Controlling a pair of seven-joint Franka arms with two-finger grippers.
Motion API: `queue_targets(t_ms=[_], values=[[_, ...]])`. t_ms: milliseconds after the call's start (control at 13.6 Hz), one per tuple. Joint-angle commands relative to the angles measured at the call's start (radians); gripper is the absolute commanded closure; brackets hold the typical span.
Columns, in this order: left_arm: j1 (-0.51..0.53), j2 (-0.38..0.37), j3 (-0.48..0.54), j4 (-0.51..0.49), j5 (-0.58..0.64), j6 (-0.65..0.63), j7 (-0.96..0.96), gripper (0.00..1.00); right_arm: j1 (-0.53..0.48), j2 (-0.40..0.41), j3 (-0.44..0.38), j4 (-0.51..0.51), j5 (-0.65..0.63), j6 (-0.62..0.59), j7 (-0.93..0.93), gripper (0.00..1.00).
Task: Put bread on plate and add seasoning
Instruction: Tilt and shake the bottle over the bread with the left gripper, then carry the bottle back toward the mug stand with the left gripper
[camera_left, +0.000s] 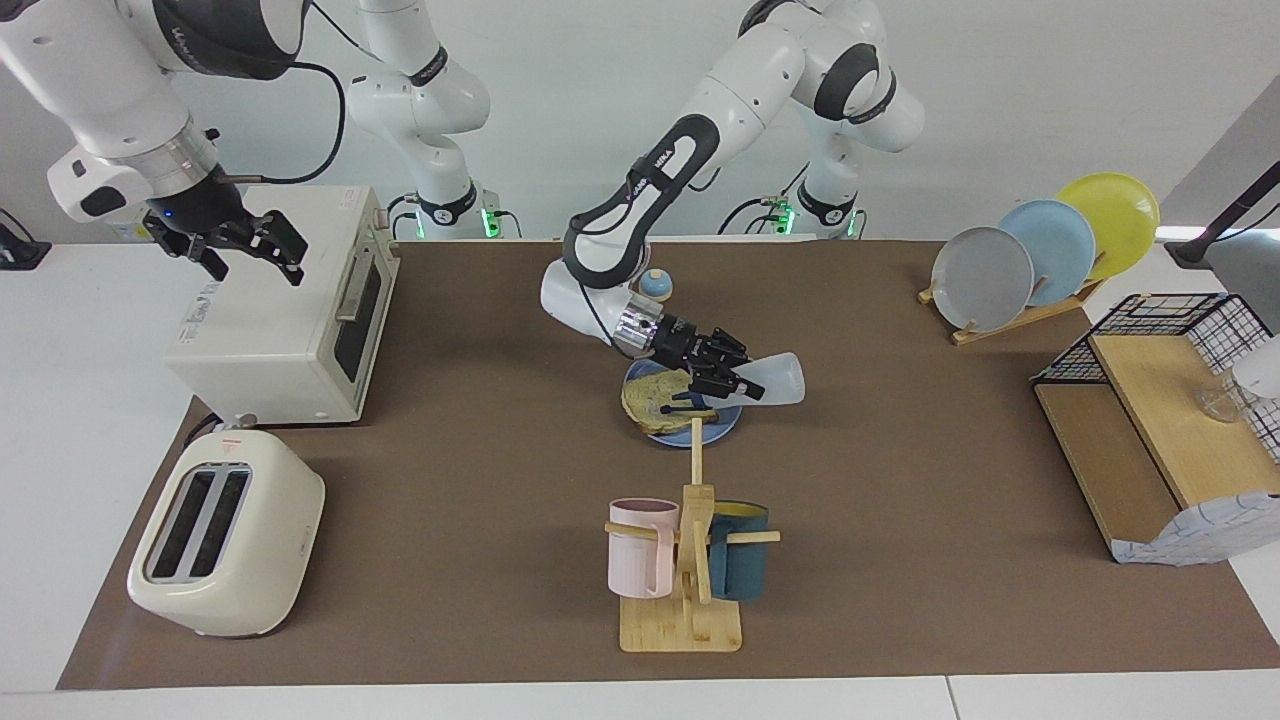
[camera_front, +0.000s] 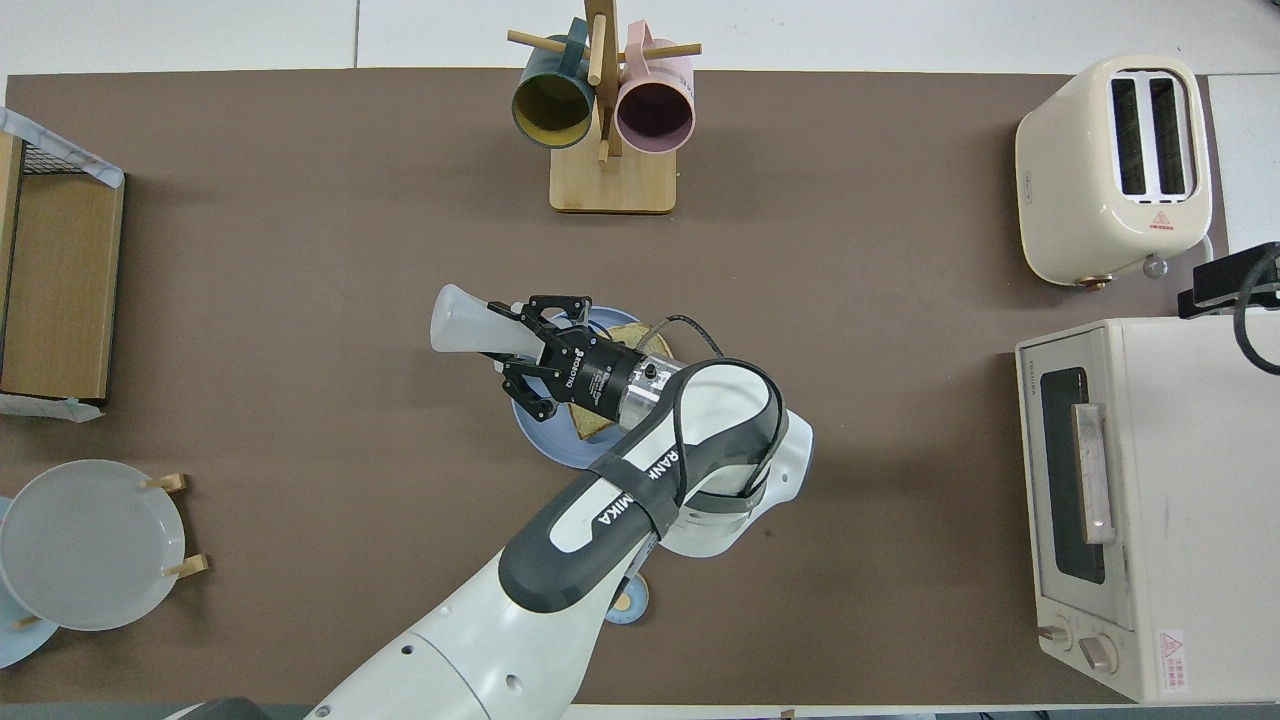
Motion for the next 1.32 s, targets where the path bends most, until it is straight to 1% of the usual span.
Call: queue_targets(t_ms=[0,73,220,294,441,588,734,955,1102,1175,1249], values=[[0.068,-0.189,0.010,-0.021,-0.166,0.080,0.004,1.00,-0.010,-0.016,0.008,-0.016,0.001,0.002,-0.025,0.00],[0.100,-0.234,0.011,-0.021,-0.224,0.112,-0.025,1.00,-0.010,-0.016,0.008,-0.016,0.001,0.002,-0.025,0.00],[0.223,-0.353,0.011,-0.024,-0.411,0.233,-0.061,1.00,-0.010,-0.016,0.008,-0.016,0.001,0.002,-0.025,0.00],[0.276,-0.383,0.011,-0.022,-0.480,0.278,-0.070,1.00,-0.010,-0.016,0.008,-0.016,0.001,0.002,-0.025,0.00],[0.364,-0.410,0.011,-0.029,-0.601,0.370,-0.164,1.00,-0.010,-0.016,0.008,-0.016,0.001,0.002,-0.025,0.00],[0.450,-0.412,0.011,-0.032,-0.713,0.503,-0.228,1.00,-0.010,-0.016,0.008,-0.016,0.001,0.000,-0.025,0.00],[0.528,-0.406,0.011,-0.047,-0.824,0.665,-0.303,1.00,-0.010,-0.016,0.008,-0.016,0.001,0.002,-0.025,0.00],[0.622,-0.407,0.011,-0.155,-0.905,1.000,-0.444,1.00,-0.010,-0.016,0.008,-0.016,0.001,0.000,-0.025,0.00],[0.666,-0.401,0.011,-0.228,-0.967,1.207,-0.473,1.00,-0.010,-0.016,0.008,-0.016,0.001,0.000,-0.025,0.00],[0.679,-0.385,0.011,-0.245,-0.985,1.285,-0.476,1.00,-0.010,-0.016,0.008,-0.016,0.001,0.000,-0.025,0.00],[0.691,-0.350,0.011,-0.248,-0.987,1.354,-0.476,1.00,-0.010,-0.016,0.008,-0.016,0.001,0.000,-0.025,0.00]])
